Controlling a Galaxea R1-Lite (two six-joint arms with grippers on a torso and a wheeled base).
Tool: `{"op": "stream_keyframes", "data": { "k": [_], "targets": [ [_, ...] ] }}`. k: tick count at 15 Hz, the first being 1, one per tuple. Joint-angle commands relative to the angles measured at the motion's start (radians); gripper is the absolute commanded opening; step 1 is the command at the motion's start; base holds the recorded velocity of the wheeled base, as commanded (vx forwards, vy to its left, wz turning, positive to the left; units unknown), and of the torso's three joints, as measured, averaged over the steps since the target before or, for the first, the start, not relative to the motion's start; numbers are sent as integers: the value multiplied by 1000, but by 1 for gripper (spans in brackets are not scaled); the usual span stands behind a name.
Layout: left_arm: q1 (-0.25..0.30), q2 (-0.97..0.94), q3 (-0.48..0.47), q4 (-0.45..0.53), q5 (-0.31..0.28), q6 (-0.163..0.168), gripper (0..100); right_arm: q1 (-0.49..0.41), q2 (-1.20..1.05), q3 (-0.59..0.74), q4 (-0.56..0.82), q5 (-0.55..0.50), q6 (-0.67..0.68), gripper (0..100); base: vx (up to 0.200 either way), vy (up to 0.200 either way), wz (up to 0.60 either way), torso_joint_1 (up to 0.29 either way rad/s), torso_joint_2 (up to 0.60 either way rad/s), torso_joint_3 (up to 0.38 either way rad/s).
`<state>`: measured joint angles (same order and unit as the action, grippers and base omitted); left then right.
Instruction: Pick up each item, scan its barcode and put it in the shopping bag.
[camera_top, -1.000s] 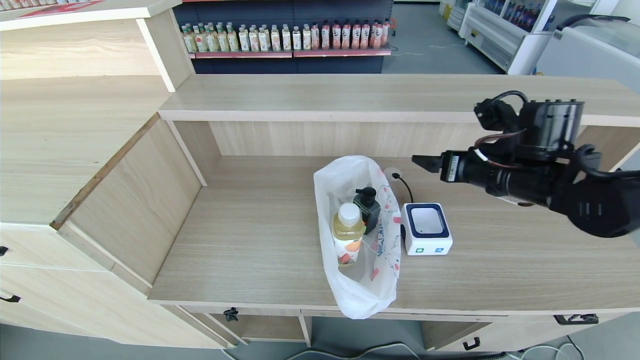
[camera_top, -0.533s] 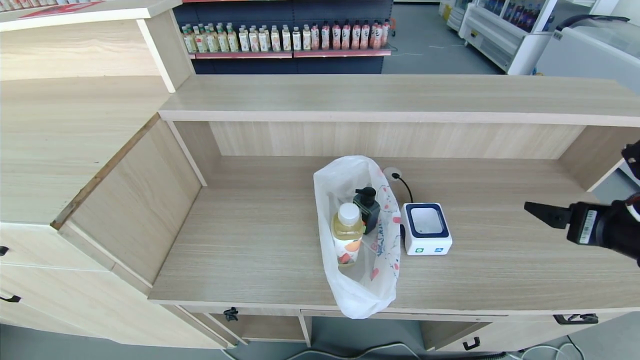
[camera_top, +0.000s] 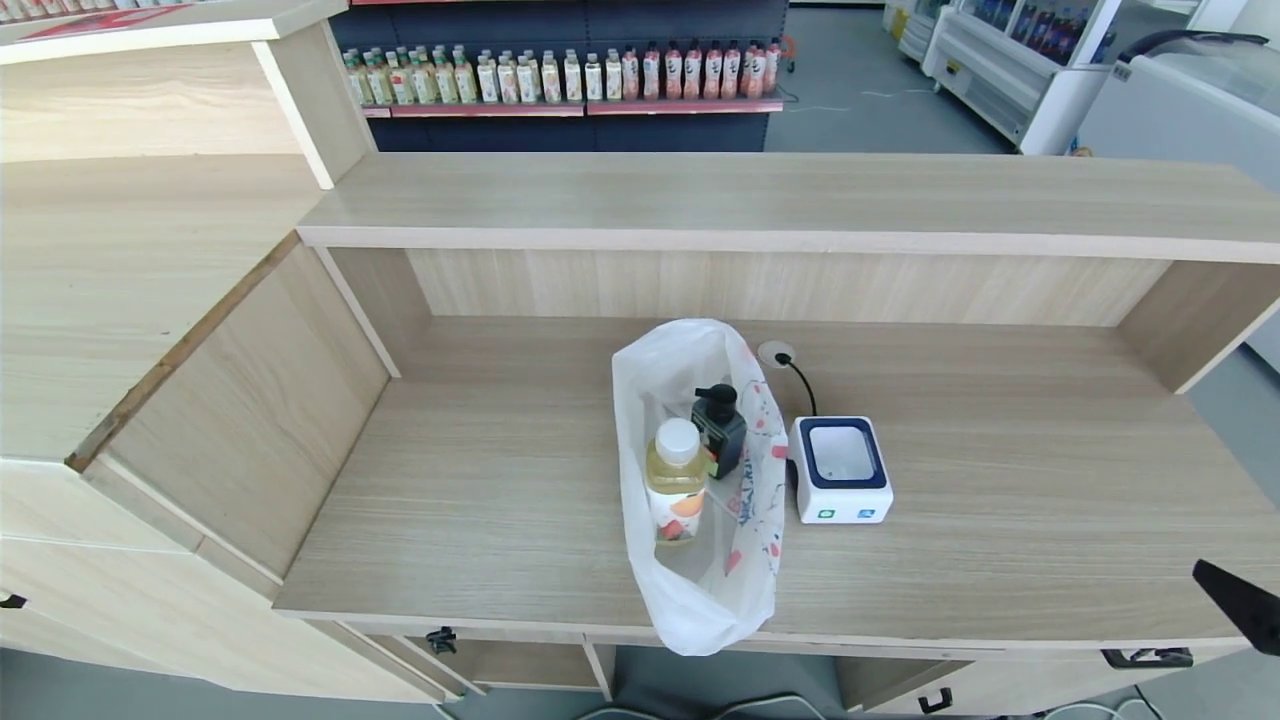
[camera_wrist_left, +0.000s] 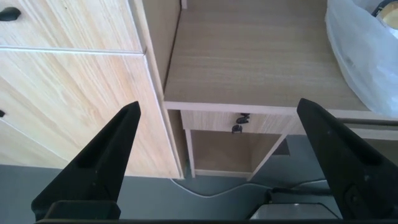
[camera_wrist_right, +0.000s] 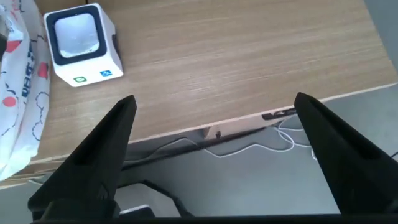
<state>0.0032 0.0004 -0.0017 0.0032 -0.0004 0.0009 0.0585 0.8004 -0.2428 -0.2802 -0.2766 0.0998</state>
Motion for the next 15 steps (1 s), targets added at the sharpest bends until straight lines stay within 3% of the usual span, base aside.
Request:
{"op": "stream_keyframes", "data": {
  "k": [1, 3, 5, 7, 9, 13, 15],
  "targets": [
    [0, 0, 0, 0, 0, -1, 100, 1, -225, 120, 10, -3, -3, 100, 0, -200, 0, 2, 2, 2],
    [0, 0, 0, 0, 0, -1, 100, -2, -353, 140, 119, -6, -5, 100, 0, -200, 0, -5, -5, 7],
    [-2, 0, 0, 0, 0, -1, 100, -2, -566, 131, 357, -4, -11, 100, 0, -200, 0, 5, 2, 7],
    [0, 0, 0, 0, 0, -1, 100, -2, -719, 135, 461, 4, -37, 100, 0, -200, 0, -7, 0, 5],
    [0, 0, 0, 0, 0, -1, 100, -2, -719, 132, 472, 0, -37, 100, 0, -200, 0, 7, 0, 5],
    [-2, 0, 0, 0, -1, 1, 100, -2, -719, 134, 472, -3, -35, 100, 0, 0, 0, 0, 0, 0],
    [-2, 16, 0, 0, -1, 1, 100, -2, -719, 134, 472, -1, -40, 100, 200, 0, 0, 2, 0, 0]
  ]
}}
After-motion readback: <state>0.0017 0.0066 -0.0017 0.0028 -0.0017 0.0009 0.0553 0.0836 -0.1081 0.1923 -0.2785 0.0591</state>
